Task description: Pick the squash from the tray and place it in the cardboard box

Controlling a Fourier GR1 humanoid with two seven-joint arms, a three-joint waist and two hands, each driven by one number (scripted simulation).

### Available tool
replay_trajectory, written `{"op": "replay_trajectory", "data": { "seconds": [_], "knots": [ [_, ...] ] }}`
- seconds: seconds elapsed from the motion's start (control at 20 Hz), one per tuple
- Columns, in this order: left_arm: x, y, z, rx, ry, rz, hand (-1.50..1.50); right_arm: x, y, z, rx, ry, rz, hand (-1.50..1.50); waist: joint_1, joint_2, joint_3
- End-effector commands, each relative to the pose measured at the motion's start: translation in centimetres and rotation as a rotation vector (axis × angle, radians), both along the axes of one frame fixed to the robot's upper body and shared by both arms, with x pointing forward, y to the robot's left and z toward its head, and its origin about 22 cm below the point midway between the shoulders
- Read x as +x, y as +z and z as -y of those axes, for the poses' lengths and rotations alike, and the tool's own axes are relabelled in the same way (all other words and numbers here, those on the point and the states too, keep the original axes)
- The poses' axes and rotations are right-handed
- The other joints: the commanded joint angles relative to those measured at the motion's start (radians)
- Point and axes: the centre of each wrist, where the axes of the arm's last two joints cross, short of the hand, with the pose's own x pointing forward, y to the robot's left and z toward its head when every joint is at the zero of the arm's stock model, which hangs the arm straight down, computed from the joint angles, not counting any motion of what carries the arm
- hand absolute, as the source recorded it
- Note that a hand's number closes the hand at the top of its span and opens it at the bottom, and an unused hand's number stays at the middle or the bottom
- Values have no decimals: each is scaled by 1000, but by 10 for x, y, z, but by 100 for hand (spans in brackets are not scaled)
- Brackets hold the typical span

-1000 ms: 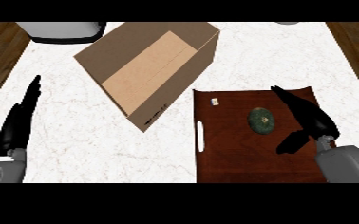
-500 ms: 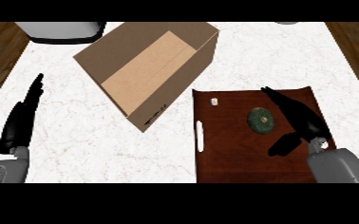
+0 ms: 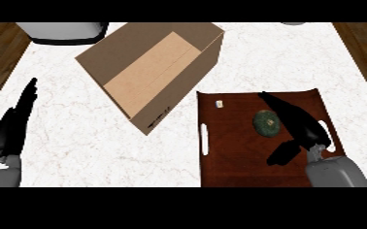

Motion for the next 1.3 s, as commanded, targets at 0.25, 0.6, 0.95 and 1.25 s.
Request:
{"op": "replay_trajectory", "data": {
  "seconds": [0.25,0.6,0.95,1.25],
  "knots": [
    [7,7,4,-1,-12,5,0,21,-31,-10,-86,-63,-89,-150,3,2,0],
    [14,7,18,7,-1,-8,0,31,-30,-7,-168,-91,102,150,4,1,1],
    [2,-3,13,3,-1,-1,0,41,-32,-14,-247,-134,245,150,2,1,0],
    [7,3,-14,-14,-13,-7,0,50,-22,-9,-270,-63,352,150,1,2,0]
  ]
}}
